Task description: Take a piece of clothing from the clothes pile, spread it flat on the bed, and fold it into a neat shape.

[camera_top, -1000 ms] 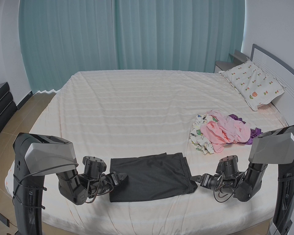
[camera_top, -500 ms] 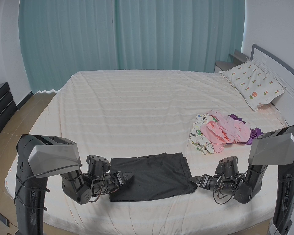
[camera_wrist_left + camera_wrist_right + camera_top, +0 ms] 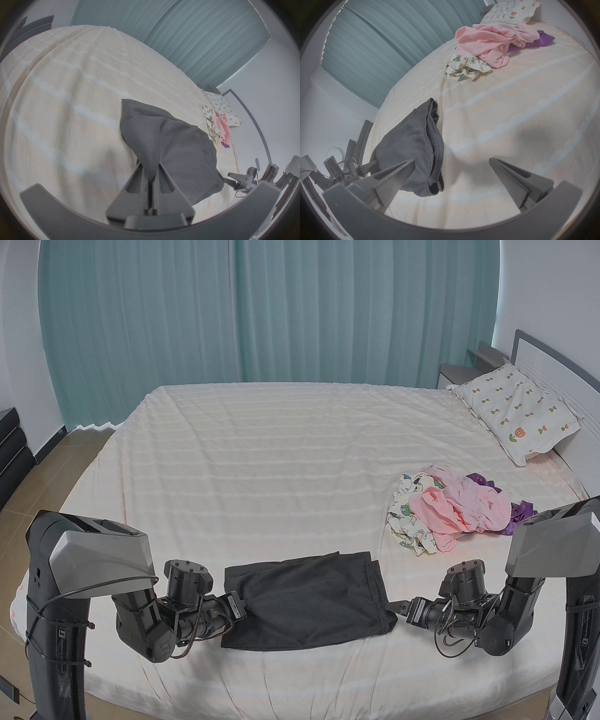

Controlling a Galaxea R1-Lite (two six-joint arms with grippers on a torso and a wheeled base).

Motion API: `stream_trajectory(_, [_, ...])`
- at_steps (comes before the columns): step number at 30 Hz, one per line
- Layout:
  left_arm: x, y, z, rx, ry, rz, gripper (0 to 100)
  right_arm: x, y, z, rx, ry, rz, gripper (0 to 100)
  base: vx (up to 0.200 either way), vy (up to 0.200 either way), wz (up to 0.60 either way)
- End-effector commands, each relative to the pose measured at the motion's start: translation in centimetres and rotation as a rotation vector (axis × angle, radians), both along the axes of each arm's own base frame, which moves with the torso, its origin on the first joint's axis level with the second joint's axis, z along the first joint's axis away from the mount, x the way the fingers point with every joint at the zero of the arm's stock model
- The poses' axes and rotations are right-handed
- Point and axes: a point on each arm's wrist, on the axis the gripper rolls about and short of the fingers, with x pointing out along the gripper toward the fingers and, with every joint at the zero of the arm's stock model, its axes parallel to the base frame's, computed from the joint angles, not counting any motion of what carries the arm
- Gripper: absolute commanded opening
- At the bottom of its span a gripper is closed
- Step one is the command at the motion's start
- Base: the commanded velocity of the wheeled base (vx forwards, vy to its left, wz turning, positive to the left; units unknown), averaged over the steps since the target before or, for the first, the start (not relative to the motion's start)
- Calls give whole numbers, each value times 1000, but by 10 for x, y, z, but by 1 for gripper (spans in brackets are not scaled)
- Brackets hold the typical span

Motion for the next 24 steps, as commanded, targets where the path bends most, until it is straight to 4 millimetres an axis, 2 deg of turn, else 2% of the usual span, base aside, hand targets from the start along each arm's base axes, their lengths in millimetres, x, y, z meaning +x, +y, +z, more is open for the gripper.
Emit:
stream_trajectory(1, [-11, 7, 5, -32, 11, 34, 0, 0, 0, -2, -1, 4, 1, 100, 0, 0, 0])
stream_trajectory(12, [-22, 18, 12, -39, 23, 59, 0, -1, 1, -5, -6, 15, 4, 100, 0, 0, 0])
stream_trajectory(19, [-21, 31, 13, -43, 18, 100, 0, -2, 3, -8, -8, 21, 10, 100, 0, 200, 0])
stream_trajectory(24, [-22, 32, 14, -43, 20, 103, 0, -1, 3, -8, -7, 23, 8, 100, 0, 200, 0])
